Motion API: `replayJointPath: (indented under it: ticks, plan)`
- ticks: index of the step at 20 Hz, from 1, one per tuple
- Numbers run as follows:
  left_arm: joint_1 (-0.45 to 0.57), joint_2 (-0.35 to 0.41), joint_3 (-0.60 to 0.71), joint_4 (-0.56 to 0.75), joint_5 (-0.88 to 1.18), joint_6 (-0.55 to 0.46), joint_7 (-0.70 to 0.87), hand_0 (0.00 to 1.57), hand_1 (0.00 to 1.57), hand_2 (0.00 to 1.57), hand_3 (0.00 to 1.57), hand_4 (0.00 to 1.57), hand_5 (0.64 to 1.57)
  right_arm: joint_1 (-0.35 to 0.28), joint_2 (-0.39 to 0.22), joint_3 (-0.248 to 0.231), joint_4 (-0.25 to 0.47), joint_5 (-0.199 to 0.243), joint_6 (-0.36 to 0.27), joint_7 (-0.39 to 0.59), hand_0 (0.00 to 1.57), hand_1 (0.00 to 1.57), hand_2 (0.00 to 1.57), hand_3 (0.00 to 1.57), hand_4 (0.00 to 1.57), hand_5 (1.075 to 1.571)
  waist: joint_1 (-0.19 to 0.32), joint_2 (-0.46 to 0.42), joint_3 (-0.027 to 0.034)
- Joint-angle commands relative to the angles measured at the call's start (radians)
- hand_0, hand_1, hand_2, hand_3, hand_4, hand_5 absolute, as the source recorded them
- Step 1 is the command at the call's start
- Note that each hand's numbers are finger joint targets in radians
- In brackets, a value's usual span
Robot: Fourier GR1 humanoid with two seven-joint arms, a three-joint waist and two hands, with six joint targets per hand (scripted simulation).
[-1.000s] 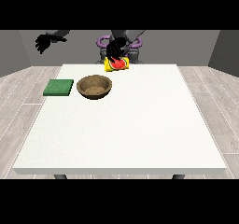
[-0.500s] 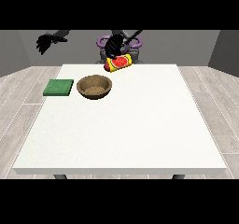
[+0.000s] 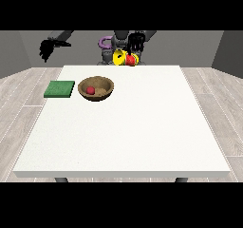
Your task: Pick the cup and pour the ball into the bowl, then pick the bowl and place it on the pad
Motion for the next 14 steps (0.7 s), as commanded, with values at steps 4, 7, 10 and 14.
replayJointPath:
  ticks: [4,7,10,14]
  plan:
    - [0.207,-0.050,0.260,-0.201,0.534,0.197,-0.112,0.00,0.00,0.00,0.00,0.42,1.561,-0.063,0.064,0.017,-0.037,-0.005,-0.049,-0.010,0.00,0.00,0.00,0.00,0.35,1.567,0.000,0.160,-0.0173]
    - [0.255,-0.050,0.260,-0.318,0.794,0.174,-0.231,0.00,0.00,0.00,0.00,0.00,1.553,-0.113,0.097,0.042,-0.046,0.014,-0.086,-0.008,0.00,0.00,0.00,0.00,0.28,1.567,-0.004,0.210,-0.0099]
    - [0.319,-0.051,0.243,-0.401,0.984,0.082,-0.383,0.00,0.00,0.00,0.00,0.00,1.563,-0.151,0.158,0.053,-0.069,0.044,-0.199,-0.009,0.00,0.00,0.00,0.00,0.25,1.571,0.055,0.222,-0.0015]
    - [0.419,-0.051,0.189,-0.462,1.109,-0.041,-0.484,0.00,0.00,0.00,0.00,0.00,1.565,-0.169,0.235,0.056,-0.032,0.074,-0.335,0.002,0.00,0.00,0.00,0.00,0.29,1.570,0.141,0.207,0.0070]
